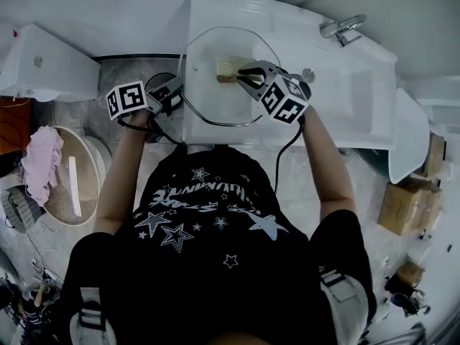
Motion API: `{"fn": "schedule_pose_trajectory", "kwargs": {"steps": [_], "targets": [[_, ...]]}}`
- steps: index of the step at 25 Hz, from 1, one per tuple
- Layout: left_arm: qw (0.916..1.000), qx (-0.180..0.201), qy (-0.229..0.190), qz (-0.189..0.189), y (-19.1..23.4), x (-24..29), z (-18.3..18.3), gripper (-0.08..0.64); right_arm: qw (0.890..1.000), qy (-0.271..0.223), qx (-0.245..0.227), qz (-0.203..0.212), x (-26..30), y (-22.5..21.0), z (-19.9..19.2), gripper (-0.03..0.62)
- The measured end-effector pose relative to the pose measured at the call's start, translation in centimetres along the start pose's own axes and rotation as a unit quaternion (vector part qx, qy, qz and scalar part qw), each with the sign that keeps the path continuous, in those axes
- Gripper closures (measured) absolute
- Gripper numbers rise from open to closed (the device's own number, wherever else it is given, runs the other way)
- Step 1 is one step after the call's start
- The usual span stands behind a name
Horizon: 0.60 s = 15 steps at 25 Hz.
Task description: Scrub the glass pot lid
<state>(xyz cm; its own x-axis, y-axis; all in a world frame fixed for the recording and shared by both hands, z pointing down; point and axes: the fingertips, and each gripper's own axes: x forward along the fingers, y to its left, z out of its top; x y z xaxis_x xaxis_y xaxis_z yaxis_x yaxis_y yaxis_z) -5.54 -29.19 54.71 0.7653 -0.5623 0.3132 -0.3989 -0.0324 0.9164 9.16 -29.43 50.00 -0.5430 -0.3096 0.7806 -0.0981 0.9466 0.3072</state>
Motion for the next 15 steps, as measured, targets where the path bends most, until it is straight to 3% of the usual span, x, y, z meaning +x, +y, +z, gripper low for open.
{"fn": "schedule_pose_trajectory", "kwargs": {"steps": [4,7,11,15], "targets": [[1.0000,0.001,0.000,0.008,-0.1,0.1,0.1,0.491,0.995,0.016,-0.098,-0.007,2.6,-1.8,-0.3,0.535],[0.9999,0.001,-0.004,0.016,-0.1,0.1,0.2,0.491,0.990,0.001,-0.142,0.003,4.0,-2.5,0.2,0.537],[0.9997,0.002,-0.011,0.024,-0.1,0.0,0.3,0.491,0.985,-0.010,-0.170,0.017,5.1,-3.3,0.5,0.537],[0.9994,0.003,-0.018,0.030,-0.1,-0.1,0.5,0.491,0.985,-0.011,-0.170,0.024,5.6,-4.1,0.3,0.535]]}}
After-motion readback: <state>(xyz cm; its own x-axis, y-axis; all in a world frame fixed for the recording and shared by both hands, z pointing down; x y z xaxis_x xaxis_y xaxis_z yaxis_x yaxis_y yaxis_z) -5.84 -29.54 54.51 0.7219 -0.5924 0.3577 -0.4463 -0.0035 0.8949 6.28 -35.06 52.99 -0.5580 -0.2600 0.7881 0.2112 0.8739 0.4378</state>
